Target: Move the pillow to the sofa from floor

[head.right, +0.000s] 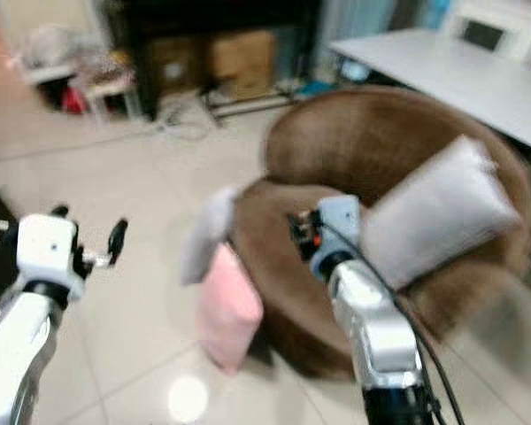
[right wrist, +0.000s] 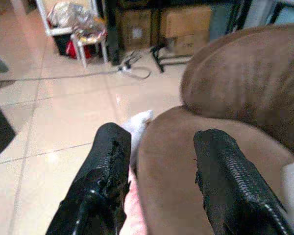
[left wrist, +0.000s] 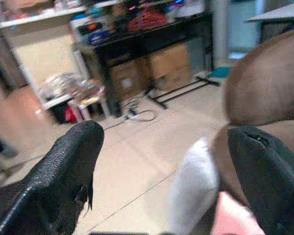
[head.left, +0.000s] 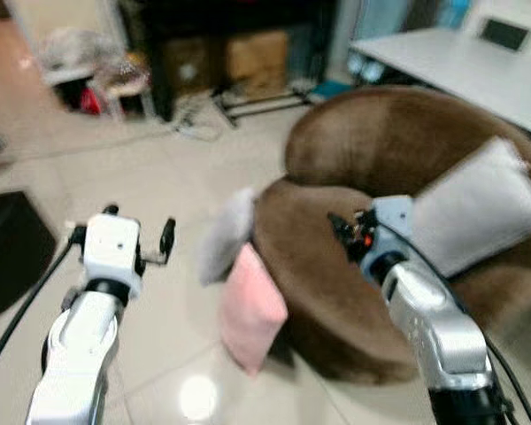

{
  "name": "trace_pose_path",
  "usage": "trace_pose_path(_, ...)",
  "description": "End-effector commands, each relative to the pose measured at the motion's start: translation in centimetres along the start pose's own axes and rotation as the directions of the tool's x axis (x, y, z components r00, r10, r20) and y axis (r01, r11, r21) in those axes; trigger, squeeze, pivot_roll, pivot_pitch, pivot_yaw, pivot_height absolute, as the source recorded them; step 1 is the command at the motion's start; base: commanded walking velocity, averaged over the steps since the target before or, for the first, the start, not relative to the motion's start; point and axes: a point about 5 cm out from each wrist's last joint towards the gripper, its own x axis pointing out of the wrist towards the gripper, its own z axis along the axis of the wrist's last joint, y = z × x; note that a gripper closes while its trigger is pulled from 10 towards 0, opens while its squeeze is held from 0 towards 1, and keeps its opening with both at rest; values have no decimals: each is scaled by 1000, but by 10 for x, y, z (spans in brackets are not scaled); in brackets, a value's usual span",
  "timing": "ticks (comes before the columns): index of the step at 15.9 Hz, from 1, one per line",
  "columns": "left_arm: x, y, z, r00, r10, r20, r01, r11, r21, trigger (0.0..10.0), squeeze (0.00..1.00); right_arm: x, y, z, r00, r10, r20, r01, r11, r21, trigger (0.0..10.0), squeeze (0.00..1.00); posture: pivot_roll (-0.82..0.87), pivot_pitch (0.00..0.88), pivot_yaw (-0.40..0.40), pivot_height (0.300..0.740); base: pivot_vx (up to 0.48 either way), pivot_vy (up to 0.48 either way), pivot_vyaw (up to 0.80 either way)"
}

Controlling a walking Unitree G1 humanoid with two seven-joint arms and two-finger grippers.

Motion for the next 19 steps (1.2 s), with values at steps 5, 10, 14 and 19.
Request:
trace_pose_path(5,2,1,3,1000,-6,16,6,1000,-1,10000,0,2,-2,-1,999,-40,-8,40,999,-1,10000,0,-70,0,-74,740,401,0,0)
trace_pose_path(10,7,0,5,999,-36,31,35,999,20,10000,0,4,-1,-6,1000,5,-9,-6,1000,-22,10000,0,-74,0,-58,740,427,0,114)
trace_pose_path(14,7,-4,4,999,-43,27,43,999,18,10000,0,-4,-3,-12,996,78,-36,-80,996,-49,10000,0,-86,0,-56,740,404,0,800)
trace_pose_path(19,4,-2,-3,1000,-4,-8,5,999,37,10000,0,-4,-7,-12,999,50,-21,-51,999,-5,10000,0,-73,0,-69,735,67,0,0)
